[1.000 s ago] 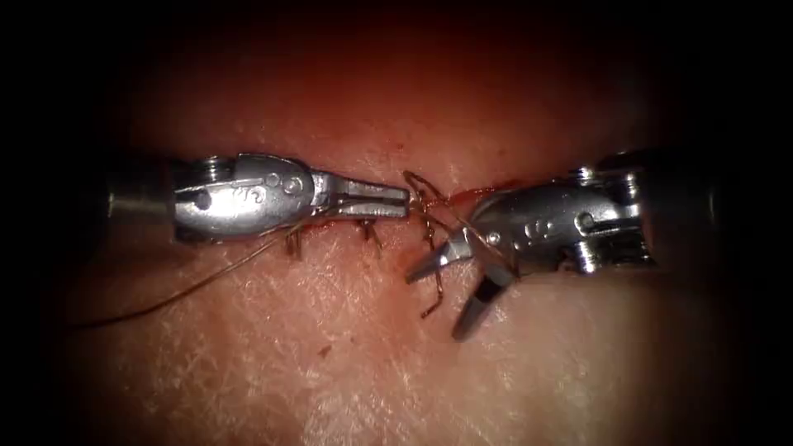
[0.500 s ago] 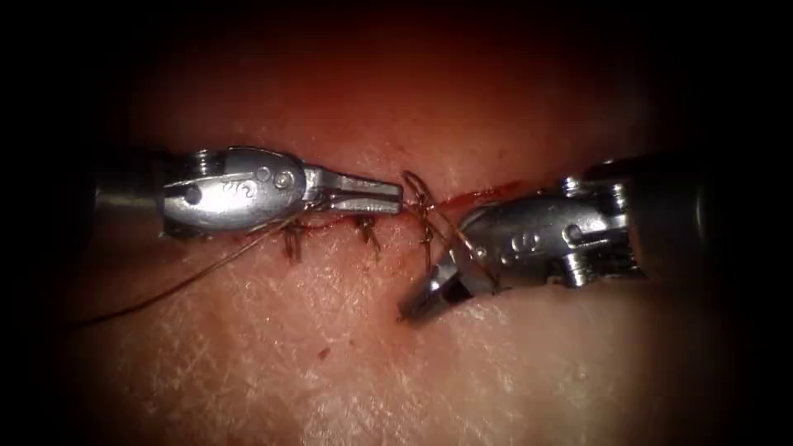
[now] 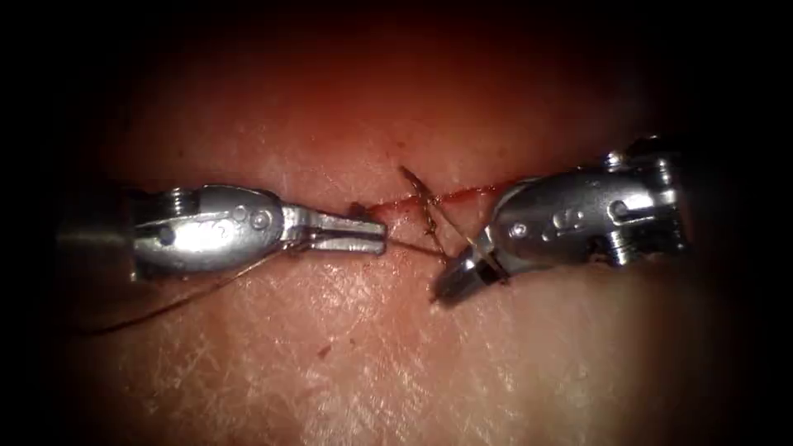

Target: Wound Closure

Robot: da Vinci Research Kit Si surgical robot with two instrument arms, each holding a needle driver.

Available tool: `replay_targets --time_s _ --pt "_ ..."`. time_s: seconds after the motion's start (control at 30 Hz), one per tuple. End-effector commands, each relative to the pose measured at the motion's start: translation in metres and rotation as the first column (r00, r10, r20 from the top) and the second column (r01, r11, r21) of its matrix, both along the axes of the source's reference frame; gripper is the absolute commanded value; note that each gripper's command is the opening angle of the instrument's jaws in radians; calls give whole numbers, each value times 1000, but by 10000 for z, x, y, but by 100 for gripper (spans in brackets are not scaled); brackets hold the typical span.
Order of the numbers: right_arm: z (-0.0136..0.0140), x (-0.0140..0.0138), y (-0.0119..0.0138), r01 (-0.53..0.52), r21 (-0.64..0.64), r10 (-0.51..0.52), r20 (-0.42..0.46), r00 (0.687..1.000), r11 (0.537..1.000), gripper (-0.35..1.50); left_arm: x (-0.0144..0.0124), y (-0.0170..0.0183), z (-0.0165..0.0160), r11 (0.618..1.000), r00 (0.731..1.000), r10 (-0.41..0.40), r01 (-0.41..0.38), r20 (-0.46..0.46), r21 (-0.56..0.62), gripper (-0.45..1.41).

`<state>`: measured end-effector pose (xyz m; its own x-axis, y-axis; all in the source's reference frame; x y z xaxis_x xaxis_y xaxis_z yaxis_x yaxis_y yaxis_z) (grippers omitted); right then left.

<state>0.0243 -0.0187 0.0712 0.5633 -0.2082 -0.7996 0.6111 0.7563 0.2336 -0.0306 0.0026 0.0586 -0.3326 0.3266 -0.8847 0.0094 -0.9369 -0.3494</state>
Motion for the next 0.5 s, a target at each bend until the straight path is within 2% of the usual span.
replay_targets --time_s 0.03,0.3,0.5 --pt "2 1 9 -35 6 35 -11 999 999 -35 -6 -8 2 1000 1000 2 -2 2 -1 -45" --pt "-15 -11 46 -206 96 211 -53 976 974 -35 -17 -45 -17 1000 1000 13 -13 1 -4 -45" --pt "-7 -9 57 -267 109 272 -36 962 957 -35 -29 -85 -20 999 999 52 -52 5 -16 -45"
